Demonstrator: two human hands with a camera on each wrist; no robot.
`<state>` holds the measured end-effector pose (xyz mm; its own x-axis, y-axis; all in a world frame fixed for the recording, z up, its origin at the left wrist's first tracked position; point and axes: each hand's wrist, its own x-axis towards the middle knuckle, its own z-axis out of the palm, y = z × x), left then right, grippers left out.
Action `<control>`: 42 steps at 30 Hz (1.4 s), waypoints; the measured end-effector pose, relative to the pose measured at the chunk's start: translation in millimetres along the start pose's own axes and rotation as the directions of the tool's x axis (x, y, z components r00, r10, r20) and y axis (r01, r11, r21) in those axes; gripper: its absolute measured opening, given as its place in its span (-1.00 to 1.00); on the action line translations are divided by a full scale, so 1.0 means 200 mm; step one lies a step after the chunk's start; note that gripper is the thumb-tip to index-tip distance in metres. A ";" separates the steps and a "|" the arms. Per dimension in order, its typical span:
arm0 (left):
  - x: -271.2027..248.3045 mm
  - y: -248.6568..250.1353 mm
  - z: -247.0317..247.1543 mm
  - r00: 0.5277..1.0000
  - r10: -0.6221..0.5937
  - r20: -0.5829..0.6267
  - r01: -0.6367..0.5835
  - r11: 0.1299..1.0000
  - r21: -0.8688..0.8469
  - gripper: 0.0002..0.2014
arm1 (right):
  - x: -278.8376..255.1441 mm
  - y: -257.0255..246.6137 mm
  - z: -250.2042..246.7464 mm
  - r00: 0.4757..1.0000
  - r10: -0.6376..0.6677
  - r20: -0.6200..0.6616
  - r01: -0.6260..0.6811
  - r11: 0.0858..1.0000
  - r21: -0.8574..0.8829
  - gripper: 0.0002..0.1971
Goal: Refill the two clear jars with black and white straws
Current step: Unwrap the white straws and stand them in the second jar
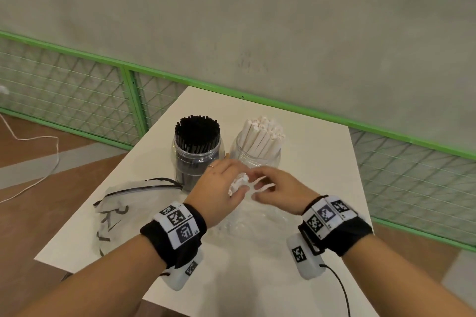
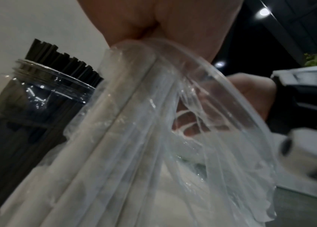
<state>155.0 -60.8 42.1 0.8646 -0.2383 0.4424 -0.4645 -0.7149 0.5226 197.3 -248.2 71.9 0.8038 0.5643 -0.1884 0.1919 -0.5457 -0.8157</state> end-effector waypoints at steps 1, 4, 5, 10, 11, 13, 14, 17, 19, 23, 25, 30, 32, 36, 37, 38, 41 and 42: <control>0.00 -0.01 -0.01 1.000 -0.008 -0.014 0.007 0.999 -0.033 -0.65 | 0.00 0.00 0.04 0.999 0.017 0.032 -0.016 1.000 -0.004 -0.58; -0.02 -0.03 -0.05 0.995 -0.092 0.032 0.096 0.981 -0.171 -0.53 | 0.02 0.00 0.14 0.999 0.000 0.046 -0.002 0.999 0.034 -0.55; -0.03 -0.03 -0.06 0.990 -0.126 0.061 0.136 0.967 -0.215 -0.47 | 0.02 -0.01 0.17 0.999 -0.025 0.031 0.023 0.998 0.054 -0.54; -0.09 -0.05 -0.09 0.967 -0.207 0.147 0.237 0.943 -0.233 -0.36 | 0.07 -0.02 0.26 0.990 -0.140 0.012 0.130 0.948 0.290 -0.55; -0.10 -0.05 -0.09 0.967 -0.213 0.142 0.241 0.944 -0.224 -0.41 | 0.07 0.00 0.27 0.992 -0.124 -0.007 0.120 0.940 0.319 -0.56; -0.11 -0.06 -0.09 0.974 -0.201 0.104 0.219 0.955 -0.200 -0.55 | 0.07 0.03 0.27 0.995 -0.076 -0.064 0.093 0.939 0.330 -0.60; -0.12 -0.06 -0.09 0.980 -0.187 0.075 0.198 0.962 -0.186 -0.61 | 0.08 0.05 0.27 0.994 -0.065 -0.092 0.091 0.946 0.312 -0.66; -0.14 -0.06 -0.09 0.982 -0.189 0.007 0.188 0.970 -0.153 -0.72 | 0.06 0.08 0.22 0.976 -0.062 -0.207 0.116 0.958 0.261 -0.84; -0.14 -0.06 -0.09 0.978 -0.210 -0.003 0.208 0.967 -0.145 -0.76 | 0.04 0.10 0.18 0.943 -0.038 -0.330 0.127 0.959 0.252 -0.93; -0.15 -0.05 -0.08 0.975 -0.221 0.022 0.222 0.968 -0.117 -0.78 | 0.01 0.27 0.18 0.907 0.085 -0.412 0.011 0.974 0.225 -0.74; -0.15 -0.04 -0.08 0.975 -0.218 0.031 0.220 0.970 -0.103 -0.78 | -0.01 0.39 0.22 0.905 0.194 -0.378 -0.109 0.966 0.235 -0.62; -0.16 -0.02 -0.05 0.983 -0.176 0.050 0.180 0.979 -0.094 -0.79 | -0.04 0.50 0.26 0.903 0.286 -0.319 -0.184 0.931 0.315 -0.80; -0.16 -0.01 -0.04 0.984 -0.169 0.053 0.173 0.981 -0.087 -0.79 | -0.05 0.44 0.22 0.906 0.244 -0.346 -0.121 0.932 0.341 -0.85; -0.17 0.00 -0.02 0.987 -0.145 0.065 0.150 0.986 -0.077 -0.79 | -0.09 0.25 0.07 0.901 0.126 -0.416 0.036 0.932 0.362 -0.91; -0.18 0.00 -0.02 0.988 -0.137 0.067 0.142 0.987 -0.077 -0.79 | -0.10 0.19 0.03 0.902 0.089 -0.423 0.074 0.932 0.354 -0.93; -0.18 0.00 -0.02 0.989 -0.131 0.069 0.137 0.987 -0.080 -0.79 | -0.11 0.14 -0.02 0.899 0.053 -0.436 0.111 0.932 0.344 -0.94; -0.17 0.00 -0.02 0.988 -0.137 0.072 0.143 0.986 -0.084 -0.78 | -0.12 -0.04 -0.18 0.861 -0.037 -0.507 0.245 0.904 0.351 -0.86; -0.17 0.00 -0.02 0.988 -0.140 0.072 0.146 0.986 -0.085 -0.78 | -0.11 -0.10 -0.23 0.843 -0.056 -0.535 0.289 0.887 0.361 -0.86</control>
<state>125.6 -50.1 29.6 0.9326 -0.1825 0.3114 -0.3480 -0.6836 0.6416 202.7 -278.0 117.5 0.9680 0.1748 0.1799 0.1987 -0.0971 -0.9752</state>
